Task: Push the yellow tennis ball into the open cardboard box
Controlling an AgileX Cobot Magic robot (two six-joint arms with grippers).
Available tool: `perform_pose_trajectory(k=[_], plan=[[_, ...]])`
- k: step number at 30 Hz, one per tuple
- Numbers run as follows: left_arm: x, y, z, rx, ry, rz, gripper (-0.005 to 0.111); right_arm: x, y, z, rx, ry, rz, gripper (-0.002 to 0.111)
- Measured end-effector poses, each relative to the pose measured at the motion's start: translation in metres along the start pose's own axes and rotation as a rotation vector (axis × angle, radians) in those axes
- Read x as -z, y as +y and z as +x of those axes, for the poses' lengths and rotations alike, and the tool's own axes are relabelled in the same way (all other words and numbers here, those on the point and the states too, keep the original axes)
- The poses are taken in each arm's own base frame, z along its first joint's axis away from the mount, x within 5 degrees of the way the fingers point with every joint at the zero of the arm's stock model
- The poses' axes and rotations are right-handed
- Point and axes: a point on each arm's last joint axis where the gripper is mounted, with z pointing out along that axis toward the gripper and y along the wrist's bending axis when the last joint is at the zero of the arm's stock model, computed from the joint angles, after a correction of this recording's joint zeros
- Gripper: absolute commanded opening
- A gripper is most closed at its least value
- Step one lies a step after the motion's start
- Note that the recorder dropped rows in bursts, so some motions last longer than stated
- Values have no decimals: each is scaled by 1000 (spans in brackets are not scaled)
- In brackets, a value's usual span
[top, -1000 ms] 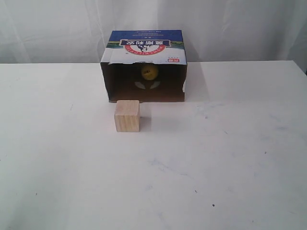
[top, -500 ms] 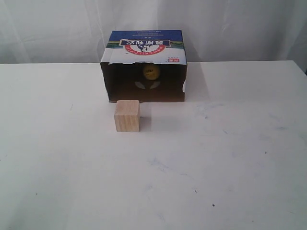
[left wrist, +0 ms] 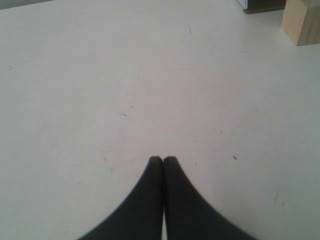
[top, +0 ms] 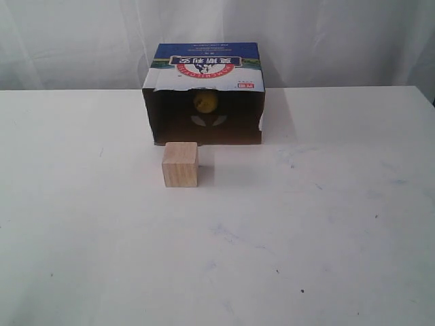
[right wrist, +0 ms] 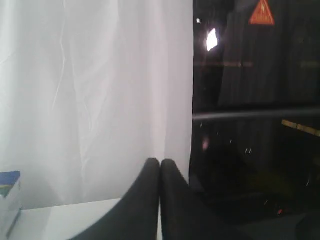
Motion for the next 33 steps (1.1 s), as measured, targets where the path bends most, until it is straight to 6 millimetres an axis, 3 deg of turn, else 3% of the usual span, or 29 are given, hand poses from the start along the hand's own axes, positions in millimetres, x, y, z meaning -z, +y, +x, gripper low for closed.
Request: perform_pose_trajectory(k=[3, 9, 11, 24, 33], plan=[[0, 0, 0, 0, 0, 0, 0, -14, 13, 35, 140, -13, -51, 0], [0, 0, 0, 0, 0, 0, 0, -27, 33, 144, 253, 216, -175, 0], [0, 0, 0, 0, 0, 0, 0, -26, 33, 159, 246, 271, -178, 0], [0, 0, 0, 0, 0, 0, 0, -23, 32, 170, 175, 383, -162, 0], [0, 0, 0, 0, 0, 0, 0, -25, 45, 155, 10, 224, -268, 0]])
